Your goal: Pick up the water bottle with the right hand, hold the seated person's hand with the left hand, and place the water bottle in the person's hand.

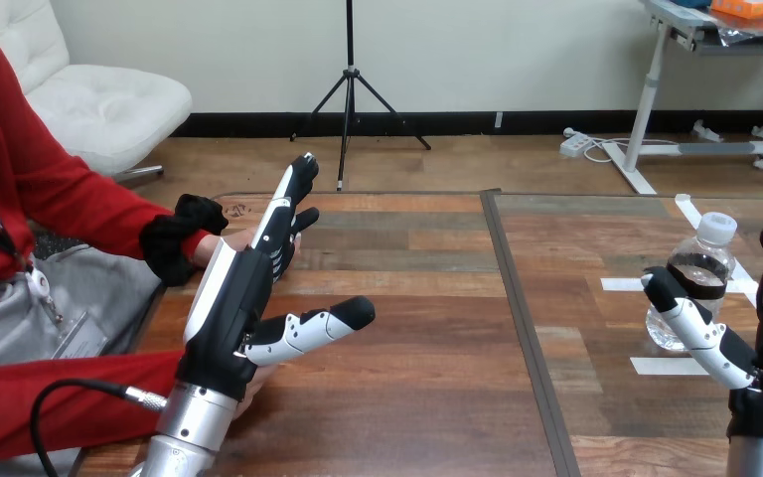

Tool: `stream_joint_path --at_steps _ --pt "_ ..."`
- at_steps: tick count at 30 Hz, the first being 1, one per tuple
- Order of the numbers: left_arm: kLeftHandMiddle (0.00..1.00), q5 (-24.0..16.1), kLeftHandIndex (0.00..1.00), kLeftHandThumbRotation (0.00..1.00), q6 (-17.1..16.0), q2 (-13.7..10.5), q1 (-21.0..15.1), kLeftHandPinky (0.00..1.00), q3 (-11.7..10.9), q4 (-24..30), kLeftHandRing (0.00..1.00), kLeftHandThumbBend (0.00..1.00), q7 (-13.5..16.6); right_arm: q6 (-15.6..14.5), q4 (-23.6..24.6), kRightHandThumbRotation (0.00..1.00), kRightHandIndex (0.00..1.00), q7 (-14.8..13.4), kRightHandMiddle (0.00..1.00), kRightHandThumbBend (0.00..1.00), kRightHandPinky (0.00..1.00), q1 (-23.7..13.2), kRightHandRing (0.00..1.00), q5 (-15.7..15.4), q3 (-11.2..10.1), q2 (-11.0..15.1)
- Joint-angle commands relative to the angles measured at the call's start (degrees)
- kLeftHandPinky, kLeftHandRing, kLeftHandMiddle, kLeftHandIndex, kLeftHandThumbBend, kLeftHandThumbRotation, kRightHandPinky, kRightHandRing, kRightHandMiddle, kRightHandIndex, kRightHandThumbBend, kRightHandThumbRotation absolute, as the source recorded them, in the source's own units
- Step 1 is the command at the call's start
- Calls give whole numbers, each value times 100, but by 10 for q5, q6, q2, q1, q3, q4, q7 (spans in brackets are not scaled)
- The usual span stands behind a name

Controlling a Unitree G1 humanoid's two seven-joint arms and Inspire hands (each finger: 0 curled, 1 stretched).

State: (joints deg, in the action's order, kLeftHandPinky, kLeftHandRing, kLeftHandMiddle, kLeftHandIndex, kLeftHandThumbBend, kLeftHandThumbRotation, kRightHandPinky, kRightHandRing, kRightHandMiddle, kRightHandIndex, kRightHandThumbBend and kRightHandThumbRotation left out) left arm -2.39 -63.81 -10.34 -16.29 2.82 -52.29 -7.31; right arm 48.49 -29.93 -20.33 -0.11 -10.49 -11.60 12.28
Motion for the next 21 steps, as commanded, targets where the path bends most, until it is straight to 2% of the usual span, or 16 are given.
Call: stream_joint_path --at_steps 1,5,10,17,21 --pt "100 5 100 61 -5 0 -39 93 -11 1 100 100 -3 12 -12 56 100 3 100 100 100 -46 100 7 -6 10" --pt "100 14 100 61 -4 2 -40 93 -13 -1 100 100 -11 10 -20 56 100 -2 100 100 100 -49 100 1 -9 11" --pt "100 18 100 61 -3 4 -40 93 -16 0 100 100 -18 13 -36 56 100 1 100 100 100 -55 100 10 -12 10" --pt "100 11 100 61 -8 5 -41 93 -20 1 100 100 -17 16 -61 55 100 0 100 100 100 -66 100 14 -14 11" --pt "100 19 100 60 -5 7 -41 93 -20 3 100 100 -26 4 -80 55 100 -15 100 100 100 -76 100 4 -16 14"
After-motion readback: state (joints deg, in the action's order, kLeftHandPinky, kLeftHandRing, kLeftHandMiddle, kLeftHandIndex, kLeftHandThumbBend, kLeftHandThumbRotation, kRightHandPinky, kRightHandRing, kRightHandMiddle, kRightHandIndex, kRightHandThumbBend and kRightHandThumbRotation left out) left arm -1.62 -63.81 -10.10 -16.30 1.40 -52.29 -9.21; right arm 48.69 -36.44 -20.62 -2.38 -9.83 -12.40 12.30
